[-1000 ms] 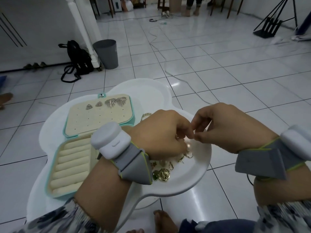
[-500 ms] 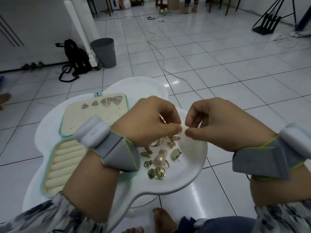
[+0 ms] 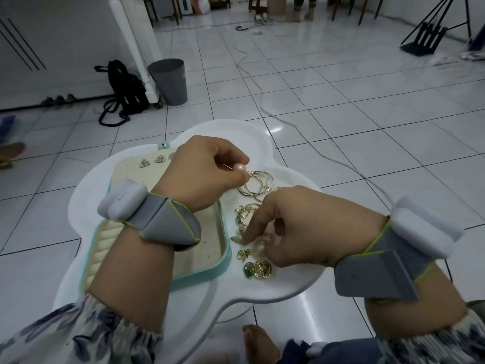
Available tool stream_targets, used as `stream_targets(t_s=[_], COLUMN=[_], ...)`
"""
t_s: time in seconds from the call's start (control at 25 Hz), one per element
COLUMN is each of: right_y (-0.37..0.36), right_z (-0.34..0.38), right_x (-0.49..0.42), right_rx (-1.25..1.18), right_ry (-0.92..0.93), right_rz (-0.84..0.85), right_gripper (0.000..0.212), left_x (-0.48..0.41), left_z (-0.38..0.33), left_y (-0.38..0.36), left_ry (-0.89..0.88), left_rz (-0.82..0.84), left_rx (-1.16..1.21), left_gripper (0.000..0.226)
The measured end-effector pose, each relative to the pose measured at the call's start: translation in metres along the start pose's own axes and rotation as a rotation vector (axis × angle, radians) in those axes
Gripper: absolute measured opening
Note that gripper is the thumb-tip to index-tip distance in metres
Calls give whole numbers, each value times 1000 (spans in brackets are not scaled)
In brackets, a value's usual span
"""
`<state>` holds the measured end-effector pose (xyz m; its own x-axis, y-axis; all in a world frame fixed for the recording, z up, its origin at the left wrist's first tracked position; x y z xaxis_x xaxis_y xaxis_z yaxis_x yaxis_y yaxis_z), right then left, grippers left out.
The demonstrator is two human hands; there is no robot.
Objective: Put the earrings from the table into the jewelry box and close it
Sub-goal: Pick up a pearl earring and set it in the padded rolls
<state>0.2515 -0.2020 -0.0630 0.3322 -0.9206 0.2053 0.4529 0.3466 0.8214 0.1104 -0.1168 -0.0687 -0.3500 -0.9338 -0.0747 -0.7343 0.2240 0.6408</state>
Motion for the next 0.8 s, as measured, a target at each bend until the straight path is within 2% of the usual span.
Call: stream_targets(t_s=[0.2,0.32,0.44,0.52,0.8], right_y=[-2,7,14,14,14], right_z=[-4,-15,-20,-18,3], right_x=[-3,-4,-7,-12,-26], right_rx=[-16,-145,-431,-579,-834], right_ry=[-41,-53,-21,-1,162], right_rz=[-53,-276,-553,-648,-692], right_gripper=[18,9,8,11,29], left_x=[4,9,15,17,28], left_z=[1,0,-2,-4,0], left_y=[4,8,13,16,33], left_ry=[-37,-48,-92,-111,-167], left_rz=[28,45,16,-12,-134], left_rx=[111,248,311,345,469], left_gripper=[20,31,28,28,34])
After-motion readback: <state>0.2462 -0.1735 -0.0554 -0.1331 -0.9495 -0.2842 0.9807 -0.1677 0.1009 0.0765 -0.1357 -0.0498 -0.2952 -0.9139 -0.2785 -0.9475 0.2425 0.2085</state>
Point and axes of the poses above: each hand's wrist, its own x-axis away from the middle knuckle, its own y-axis out of the back of the hand, z = x × y, the point moved 1 cm from there along -x, towards the middle knuckle, and after that the axes turned 1 degree about z, right-handed, at the moved point
